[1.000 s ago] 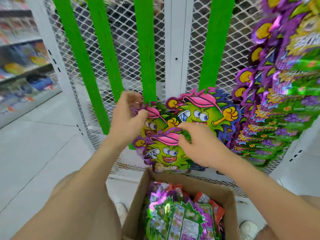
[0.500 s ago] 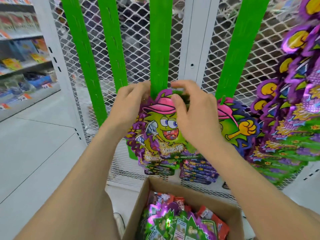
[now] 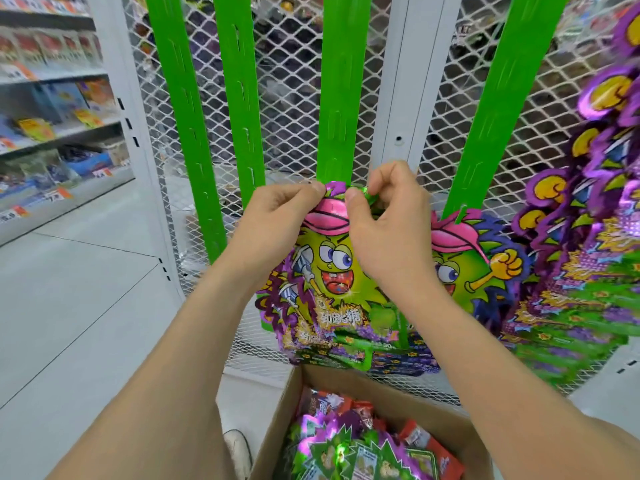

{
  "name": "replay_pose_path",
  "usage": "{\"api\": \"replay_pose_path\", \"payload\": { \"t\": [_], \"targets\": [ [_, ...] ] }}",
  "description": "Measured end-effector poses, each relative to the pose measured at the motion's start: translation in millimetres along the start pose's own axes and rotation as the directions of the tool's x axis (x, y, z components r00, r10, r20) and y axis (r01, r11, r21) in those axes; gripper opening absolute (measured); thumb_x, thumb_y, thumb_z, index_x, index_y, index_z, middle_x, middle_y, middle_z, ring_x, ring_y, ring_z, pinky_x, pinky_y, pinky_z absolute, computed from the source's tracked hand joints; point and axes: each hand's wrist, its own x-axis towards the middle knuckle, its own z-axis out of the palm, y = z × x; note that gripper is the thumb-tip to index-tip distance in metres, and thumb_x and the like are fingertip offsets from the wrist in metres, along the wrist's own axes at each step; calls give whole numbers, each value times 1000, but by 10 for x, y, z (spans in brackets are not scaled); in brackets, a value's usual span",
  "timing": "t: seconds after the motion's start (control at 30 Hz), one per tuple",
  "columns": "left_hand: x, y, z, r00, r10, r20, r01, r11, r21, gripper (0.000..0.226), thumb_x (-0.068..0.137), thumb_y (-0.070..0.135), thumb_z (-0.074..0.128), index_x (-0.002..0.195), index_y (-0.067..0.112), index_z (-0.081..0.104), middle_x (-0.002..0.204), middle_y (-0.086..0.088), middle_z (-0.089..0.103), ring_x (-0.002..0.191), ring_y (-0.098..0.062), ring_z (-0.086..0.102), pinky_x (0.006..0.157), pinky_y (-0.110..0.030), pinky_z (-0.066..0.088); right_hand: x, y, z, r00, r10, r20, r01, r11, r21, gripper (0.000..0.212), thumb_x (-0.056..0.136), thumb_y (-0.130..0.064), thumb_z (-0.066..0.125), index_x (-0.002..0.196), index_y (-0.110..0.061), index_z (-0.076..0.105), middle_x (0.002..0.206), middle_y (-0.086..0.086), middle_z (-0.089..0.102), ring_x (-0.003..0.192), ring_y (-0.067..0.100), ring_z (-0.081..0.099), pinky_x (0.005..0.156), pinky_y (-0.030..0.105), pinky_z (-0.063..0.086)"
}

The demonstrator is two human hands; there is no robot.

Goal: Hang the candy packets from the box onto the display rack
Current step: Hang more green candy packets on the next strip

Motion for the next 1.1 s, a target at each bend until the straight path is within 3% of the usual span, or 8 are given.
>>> {"api": "replay_pose_path", "payload": {
  "t": [0.27, 0.37, 0.47, 0.6, 0.73, 0.83, 0.97, 1.1],
  "targets": [
    [-35, -193, -19, 985, 172, 8, -167, 940, 297, 25, 108, 20, 60, 87, 22, 72, 78, 8, 74, 74, -6, 67, 74, -32, 51, -187, 123, -111, 961, -220, 170, 260, 928, -266, 18, 97, -11, 67, 103, -17, 52, 84, -13, 60, 75, 18, 60, 79, 49, 50],
    [-90, -256, -7, 940, 341, -10, -297, 833, 467, 12, 104, 16, 64, 109, 26, 66, 91, 13, 74, 86, -3, 68, 80, -26, 52, -218, 187, -196, 962, -199, 186, 249, 920, -303, 23, 96, -13, 69, 113, -18, 54, 100, -5, 67, 93, 23, 66, 88, 49, 52],
    [-220, -341, 40, 897, 439, -46, -311, 701, 641, 39, 99, 14, 70, 136, 19, 58, 123, 2, 67, 116, -16, 60, 102, -36, 48, -282, 189, -323, 932, -319, 175, 363, 841, -402, 26, 90, -2, 69, 112, -11, 62, 110, 2, 63, 106, 23, 56, 95, 39, 47],
    [-490, -401, 198, 770, 636, -50, -365, 505, 782, 30, 88, 6, 71, 116, 11, 62, 113, -7, 59, 108, -32, 50, 95, -44, 42, -441, 274, -545, 869, -258, 422, 412, 849, -331, 20, 91, -10, 64, 110, -15, 66, 96, -2, 68, 91, 18, 61, 84, 40, 52],
    [-677, -844, 453, 945, 176, 275, -324, 618, 717, 23, 82, 12, 72, 97, 23, 59, 87, 8, 64, 84, -25, 62, 75, -46, 53, -638, 581, -749, 471, 203, 859, 423, 802, -421, 13, 97, -33, 59, 105, -26, 66, 78, -8, 68, 73, 15, 61, 74, 41, 59],
    [-906, -1324, 813, 827, -254, 502, -303, 551, 778, 15, 87, 33, 73, 96, 25, 65, 84, 7, 69, 85, -27, 70, 72, -44, 59, -921, 792, -880, 237, 440, 866, 578, 653, -490, 18, 99, -31, 55, 87, -19, 60, 75, 2, 54, 74, 26, 55, 73, 43, 58],
    [-1363, -2137, 1318, 578, -599, 554, -297, 478, 827, 18, 93, 34, 68, 88, 17, 68, 93, -7, 69, 99, -32, 70, 77, -41, 57, -1102, 980, -1050, 71, 531, 844, 556, 682, -475, 40, 102, -21, 55, 65, -20, 38, 66, 9, 48, 62, 27, 46, 63, 44, 49],
    [-1882, -2894, 1643, 523, -759, 389, -14, 448, 894, 44, 97, 29, 69, 129, 1, 57, 131, -23, 60, 122, -38, 60, 97, -45, 53, -1238, 1239, -1193, 113, 556, 823, 564, 647, -514, 21, 99, -20, 55, 81, -10, 56, 78, 10, 55, 75, 34, 60, 68, 42, 57]
  ]
}}
